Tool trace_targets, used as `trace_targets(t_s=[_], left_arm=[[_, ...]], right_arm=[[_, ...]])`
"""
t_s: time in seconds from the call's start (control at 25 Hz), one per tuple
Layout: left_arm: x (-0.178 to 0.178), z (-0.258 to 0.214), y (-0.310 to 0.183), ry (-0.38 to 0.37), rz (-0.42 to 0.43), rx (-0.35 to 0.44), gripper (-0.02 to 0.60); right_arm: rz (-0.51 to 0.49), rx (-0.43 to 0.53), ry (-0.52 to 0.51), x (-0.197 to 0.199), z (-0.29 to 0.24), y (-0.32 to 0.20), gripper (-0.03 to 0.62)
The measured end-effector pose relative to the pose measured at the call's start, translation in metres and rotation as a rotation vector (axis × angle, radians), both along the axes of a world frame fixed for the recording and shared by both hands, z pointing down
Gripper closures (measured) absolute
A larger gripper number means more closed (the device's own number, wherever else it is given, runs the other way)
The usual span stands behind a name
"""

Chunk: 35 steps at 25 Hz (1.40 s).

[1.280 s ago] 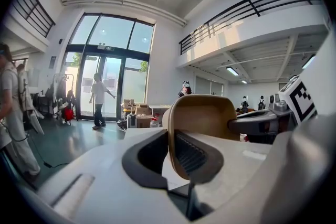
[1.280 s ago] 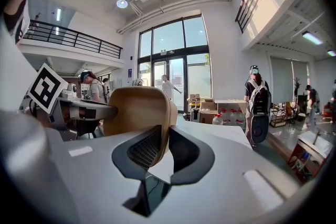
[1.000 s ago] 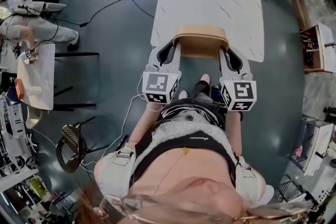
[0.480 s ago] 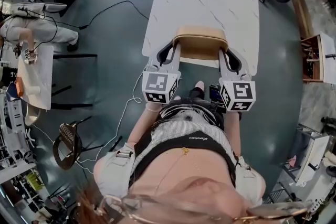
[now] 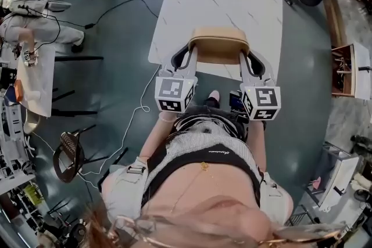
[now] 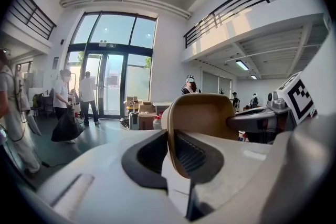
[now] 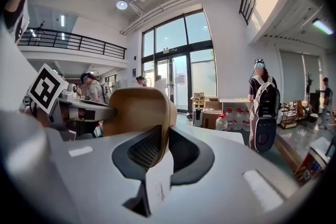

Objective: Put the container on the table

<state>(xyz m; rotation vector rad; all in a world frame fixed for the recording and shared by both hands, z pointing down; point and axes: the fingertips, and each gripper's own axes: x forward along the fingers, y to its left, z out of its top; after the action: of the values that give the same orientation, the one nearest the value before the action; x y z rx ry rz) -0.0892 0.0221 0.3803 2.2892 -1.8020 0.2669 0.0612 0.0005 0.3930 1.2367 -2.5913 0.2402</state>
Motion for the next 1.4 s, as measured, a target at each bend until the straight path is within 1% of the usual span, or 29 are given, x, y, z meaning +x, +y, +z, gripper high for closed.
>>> trace_targets(t_s=[0.16,0.36,0.84,1.4], left_arm=[[0.008,0.003,-0.003,-0.002,0.019,-0.007,0.542],[0.008,0.009,-0.017,0.001,0.046,-0.021,0.542],[-0.013,0.011,-0.076,0.004,0.179,-0.028,0.542],[-0.041,0.029,-0.121,0.009,0.247,-0.07,0.537]], right_arm=[[0.015,-0.005,0.003,0.008,0.003,-0.004,0.525],[0.042,-0.013,0.007,0.008,0.008,-0.014,0.526],[0.167,-0.022,0.024,-0.012,0.009,-0.052,0.523],[0.216,-0.065,0.058,-0.04,0.024,-0.092,0.525]])
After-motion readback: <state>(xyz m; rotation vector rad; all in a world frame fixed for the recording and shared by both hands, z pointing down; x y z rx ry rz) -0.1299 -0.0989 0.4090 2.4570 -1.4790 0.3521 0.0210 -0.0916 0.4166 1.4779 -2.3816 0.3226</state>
